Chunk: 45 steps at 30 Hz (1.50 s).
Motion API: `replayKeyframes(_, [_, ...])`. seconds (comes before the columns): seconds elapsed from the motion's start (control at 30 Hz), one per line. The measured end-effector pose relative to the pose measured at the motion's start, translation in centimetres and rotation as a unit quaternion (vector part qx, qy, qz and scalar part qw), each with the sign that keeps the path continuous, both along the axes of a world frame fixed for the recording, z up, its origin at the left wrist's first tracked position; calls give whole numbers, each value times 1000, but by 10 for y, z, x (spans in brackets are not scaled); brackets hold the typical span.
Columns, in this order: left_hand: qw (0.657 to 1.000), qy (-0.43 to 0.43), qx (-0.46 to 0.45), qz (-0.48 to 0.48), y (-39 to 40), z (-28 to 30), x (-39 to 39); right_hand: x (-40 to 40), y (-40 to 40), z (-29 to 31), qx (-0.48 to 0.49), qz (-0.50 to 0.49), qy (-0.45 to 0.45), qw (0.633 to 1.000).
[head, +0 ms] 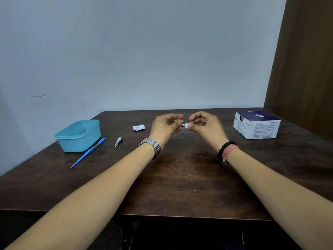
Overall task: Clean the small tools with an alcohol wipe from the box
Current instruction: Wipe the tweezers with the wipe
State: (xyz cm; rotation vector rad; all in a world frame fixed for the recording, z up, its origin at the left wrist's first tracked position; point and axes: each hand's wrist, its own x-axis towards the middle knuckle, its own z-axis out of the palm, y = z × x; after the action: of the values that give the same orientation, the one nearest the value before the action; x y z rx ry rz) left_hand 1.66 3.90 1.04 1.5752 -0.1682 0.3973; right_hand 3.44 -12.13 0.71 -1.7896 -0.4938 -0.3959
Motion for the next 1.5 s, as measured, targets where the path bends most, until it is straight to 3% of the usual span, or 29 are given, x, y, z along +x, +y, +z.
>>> replayKeyframes(0.4, [997,19,-54,55,11,5,3,-1,0,1,8,3,3,1000])
replayKeyframes(0.6, [1000,9,-9,11,-1,1,-1,0,-1,0,-5,8,2,1000])
replayKeyframes(0.87, [999,-18,-22,-46,2,4,-5,2,-1,1,60,48,44,996])
replayKeyframes(1.2, [997,-26,-73,30,10,8,0,3,0,0,47,61,20,997])
replayKeyframes(1.5, [999,-7,-35,0,2,1,-1,2,-1,-1,24,43,7,999])
